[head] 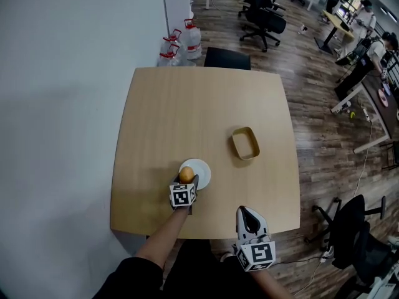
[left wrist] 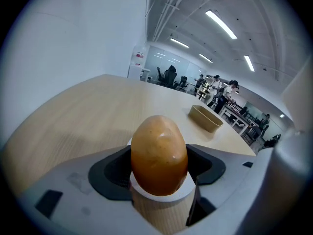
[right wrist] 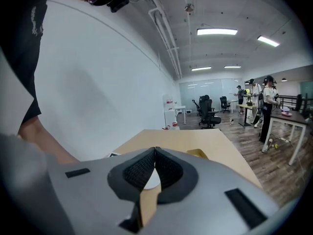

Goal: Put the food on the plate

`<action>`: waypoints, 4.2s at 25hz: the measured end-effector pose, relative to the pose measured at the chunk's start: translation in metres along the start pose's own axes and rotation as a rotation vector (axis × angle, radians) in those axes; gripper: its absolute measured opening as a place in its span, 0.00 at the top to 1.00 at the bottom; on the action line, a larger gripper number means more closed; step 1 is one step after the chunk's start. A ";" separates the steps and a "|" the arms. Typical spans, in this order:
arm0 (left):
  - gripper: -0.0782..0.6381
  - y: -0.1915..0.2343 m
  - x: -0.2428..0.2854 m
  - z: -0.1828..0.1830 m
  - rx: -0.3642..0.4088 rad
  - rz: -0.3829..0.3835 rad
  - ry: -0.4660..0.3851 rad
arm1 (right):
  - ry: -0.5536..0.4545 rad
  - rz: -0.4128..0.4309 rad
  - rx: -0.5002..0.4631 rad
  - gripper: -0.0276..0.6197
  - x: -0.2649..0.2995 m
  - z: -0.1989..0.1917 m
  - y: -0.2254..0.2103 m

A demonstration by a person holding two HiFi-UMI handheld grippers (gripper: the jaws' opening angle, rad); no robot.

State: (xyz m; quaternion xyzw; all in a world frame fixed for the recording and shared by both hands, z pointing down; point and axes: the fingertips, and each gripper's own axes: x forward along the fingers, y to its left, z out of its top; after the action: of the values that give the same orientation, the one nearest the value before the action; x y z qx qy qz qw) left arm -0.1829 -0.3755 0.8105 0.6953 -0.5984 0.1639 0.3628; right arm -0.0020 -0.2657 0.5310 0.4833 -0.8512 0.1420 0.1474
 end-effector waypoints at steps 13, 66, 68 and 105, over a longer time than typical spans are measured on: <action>0.44 -0.011 0.030 -0.017 0.148 -0.091 0.170 | 0.057 -0.076 -0.005 0.86 -0.019 -0.026 -0.012; 0.43 -0.009 -0.045 0.029 0.075 -0.181 -0.015 | 0.002 -0.017 -0.014 0.86 -0.011 -0.013 -0.004; 0.43 -0.013 -0.053 0.029 0.078 -0.180 -0.030 | -0.003 -0.013 -0.010 0.86 -0.013 -0.013 -0.006; 0.87 -0.170 -0.368 0.103 0.179 -0.168 -0.663 | -0.184 0.137 -0.091 0.86 -0.070 0.051 0.027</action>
State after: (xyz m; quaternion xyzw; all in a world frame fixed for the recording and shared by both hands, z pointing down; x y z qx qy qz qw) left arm -0.1271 -0.1817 0.4441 0.7865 -0.6078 -0.0493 0.0984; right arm 0.0034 -0.2168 0.4545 0.4277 -0.8977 0.0682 0.0804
